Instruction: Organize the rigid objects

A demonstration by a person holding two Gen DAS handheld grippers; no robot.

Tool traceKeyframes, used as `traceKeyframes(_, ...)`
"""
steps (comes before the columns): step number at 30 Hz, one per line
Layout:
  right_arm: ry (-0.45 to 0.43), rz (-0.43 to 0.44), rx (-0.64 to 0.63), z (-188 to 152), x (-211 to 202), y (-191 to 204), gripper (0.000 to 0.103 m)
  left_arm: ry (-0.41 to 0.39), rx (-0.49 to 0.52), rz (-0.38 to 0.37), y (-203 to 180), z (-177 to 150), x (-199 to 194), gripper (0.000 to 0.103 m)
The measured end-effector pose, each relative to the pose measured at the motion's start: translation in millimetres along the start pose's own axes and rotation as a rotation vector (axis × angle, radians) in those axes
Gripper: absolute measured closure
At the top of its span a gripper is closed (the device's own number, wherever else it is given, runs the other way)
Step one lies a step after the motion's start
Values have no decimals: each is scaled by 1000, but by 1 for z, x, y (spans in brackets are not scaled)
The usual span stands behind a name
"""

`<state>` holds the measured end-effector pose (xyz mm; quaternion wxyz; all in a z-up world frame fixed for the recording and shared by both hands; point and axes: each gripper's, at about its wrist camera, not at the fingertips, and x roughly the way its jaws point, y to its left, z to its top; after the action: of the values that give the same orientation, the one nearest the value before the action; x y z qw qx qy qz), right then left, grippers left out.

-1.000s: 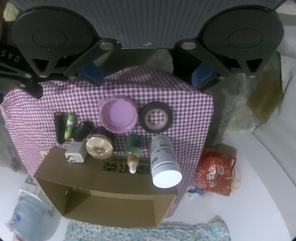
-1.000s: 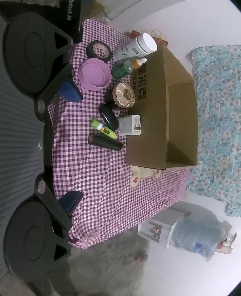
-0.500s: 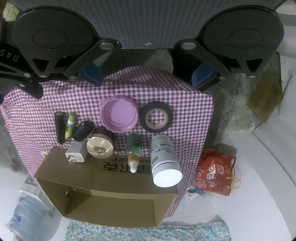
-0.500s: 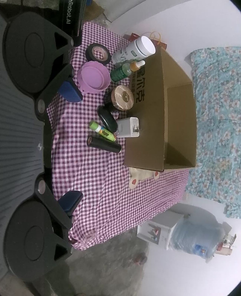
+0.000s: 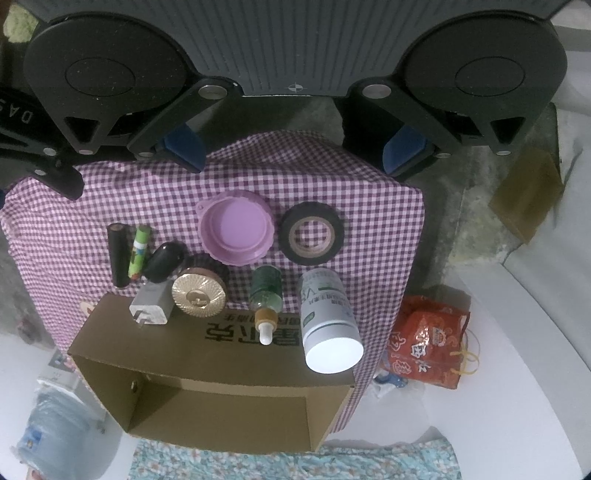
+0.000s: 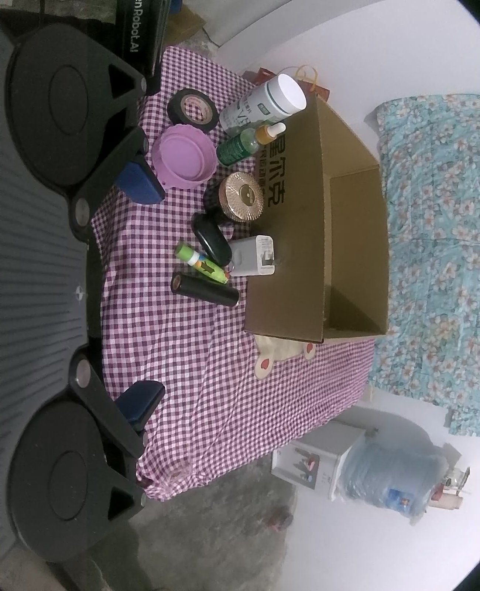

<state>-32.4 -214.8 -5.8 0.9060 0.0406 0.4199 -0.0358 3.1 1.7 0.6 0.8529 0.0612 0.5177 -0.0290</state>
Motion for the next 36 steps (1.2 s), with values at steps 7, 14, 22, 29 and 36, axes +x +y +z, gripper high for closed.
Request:
traceKeyframes(7,3,9,5,0,0,-1,0,0,2,1,1,0,0,0)
traceKeyframes(14,4,12,6,-1,0,0,0,-1,3,5,1,-3,1,0)
traceKeyframes(22,6,14,10,-1,1,0,0,1,5,11,0,-3,2,0)
traceKeyframes(29,4,16,4,-1,2,0,0,2,7,13,-1,-2,3,0)
traceKeyframes(36,5,19,8,0,3,0,0,8,11,16,-4,-1,5,1)
